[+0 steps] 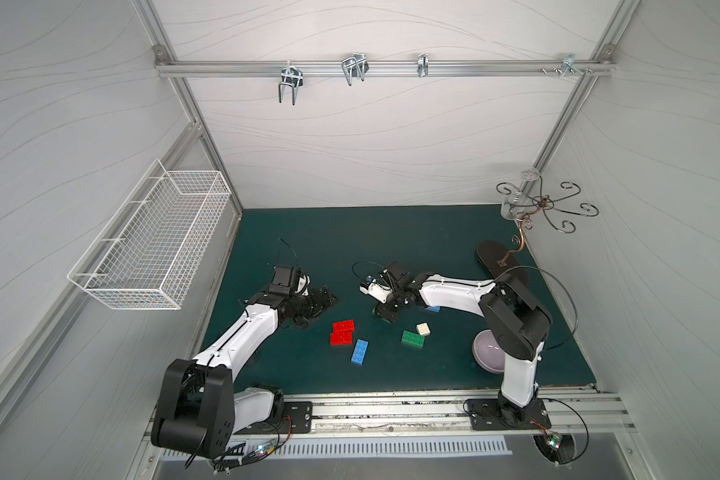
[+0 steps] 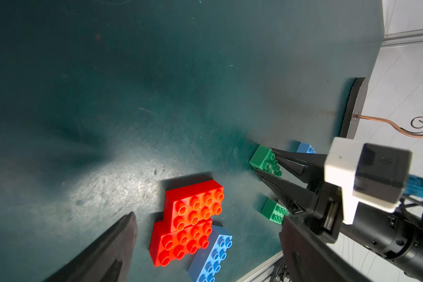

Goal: Assemble a small pinwheel with lego
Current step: Move the lego brick at the center of the board.

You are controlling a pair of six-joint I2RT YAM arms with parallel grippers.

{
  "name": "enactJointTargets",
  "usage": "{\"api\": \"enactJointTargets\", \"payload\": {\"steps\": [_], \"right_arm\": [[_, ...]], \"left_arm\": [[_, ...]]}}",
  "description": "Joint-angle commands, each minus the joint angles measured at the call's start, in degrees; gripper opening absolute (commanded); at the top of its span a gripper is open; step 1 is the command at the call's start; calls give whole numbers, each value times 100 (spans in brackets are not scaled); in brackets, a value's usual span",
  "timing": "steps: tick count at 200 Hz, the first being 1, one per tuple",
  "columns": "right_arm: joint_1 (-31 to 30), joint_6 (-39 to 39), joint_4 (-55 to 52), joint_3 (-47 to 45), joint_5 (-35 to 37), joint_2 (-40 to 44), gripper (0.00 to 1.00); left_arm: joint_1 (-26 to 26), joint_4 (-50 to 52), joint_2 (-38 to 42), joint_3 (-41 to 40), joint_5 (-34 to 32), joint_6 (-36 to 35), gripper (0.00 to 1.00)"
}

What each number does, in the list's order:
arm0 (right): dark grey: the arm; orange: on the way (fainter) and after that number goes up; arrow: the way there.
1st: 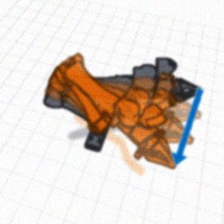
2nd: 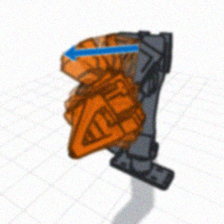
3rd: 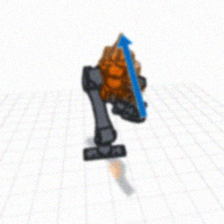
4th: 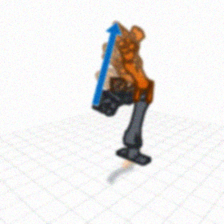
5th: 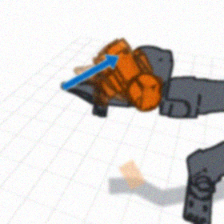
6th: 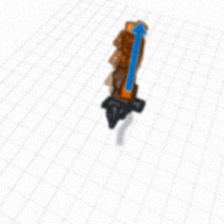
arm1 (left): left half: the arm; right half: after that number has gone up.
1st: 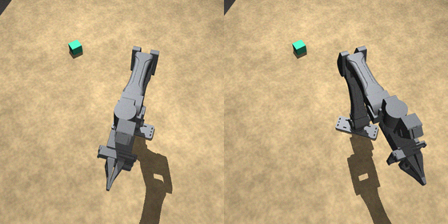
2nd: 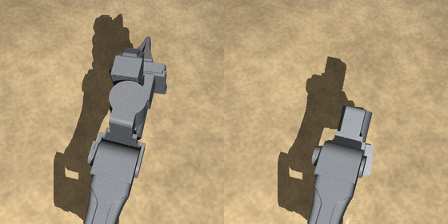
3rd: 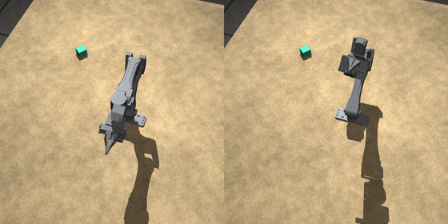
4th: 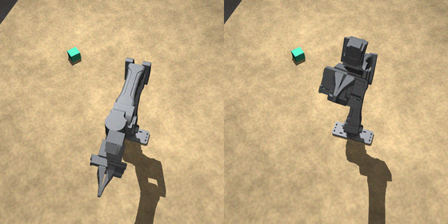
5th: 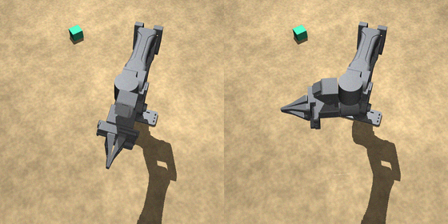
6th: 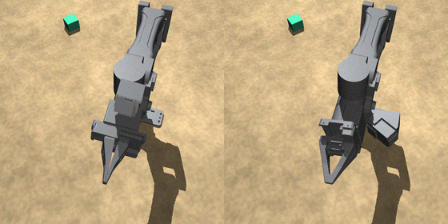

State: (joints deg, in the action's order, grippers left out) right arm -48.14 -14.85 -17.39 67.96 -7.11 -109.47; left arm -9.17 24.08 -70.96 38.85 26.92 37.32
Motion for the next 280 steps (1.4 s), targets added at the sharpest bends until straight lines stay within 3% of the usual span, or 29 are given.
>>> {"api": "enactJointTargets", "payload": {"steps": [1,56,94,117,137,178,210,259,280], "right_arm": [[103,-633,-332,349,-148,-275,21],[175,-2205,-529,1368,-1060,-902,26],[119,-2732,-859,1989,-1383,-1373,27],[123,-2595,-1362,2508,-1284,-1730,28],[2,-2838,-1264,2424,-1288,-1739,33],[60,-2291,-1293,2738,-1126,-1706,50],[236,-1856,-1103,2646,-1084,-1102,63],[614,-1379,-1891,1350,-949,613,62],[606,-1275,-2284,574,-757,1468,61]], "left_arm": [[75,-179,-108,325,168,74,97],[407,-271,-170,352,396,261,97],[460,-390,-215,230,406,271,97],[460,-462,-282,216,439,275,97],[460,-559,-322,185,447,283,98],[459,-524,-410,211,442,223,100],[347,-273,-392,420,252,34,100],[-598,115,-665,957,342,-310,95],[-899,27,-718,1022,793,-435,93]]}}
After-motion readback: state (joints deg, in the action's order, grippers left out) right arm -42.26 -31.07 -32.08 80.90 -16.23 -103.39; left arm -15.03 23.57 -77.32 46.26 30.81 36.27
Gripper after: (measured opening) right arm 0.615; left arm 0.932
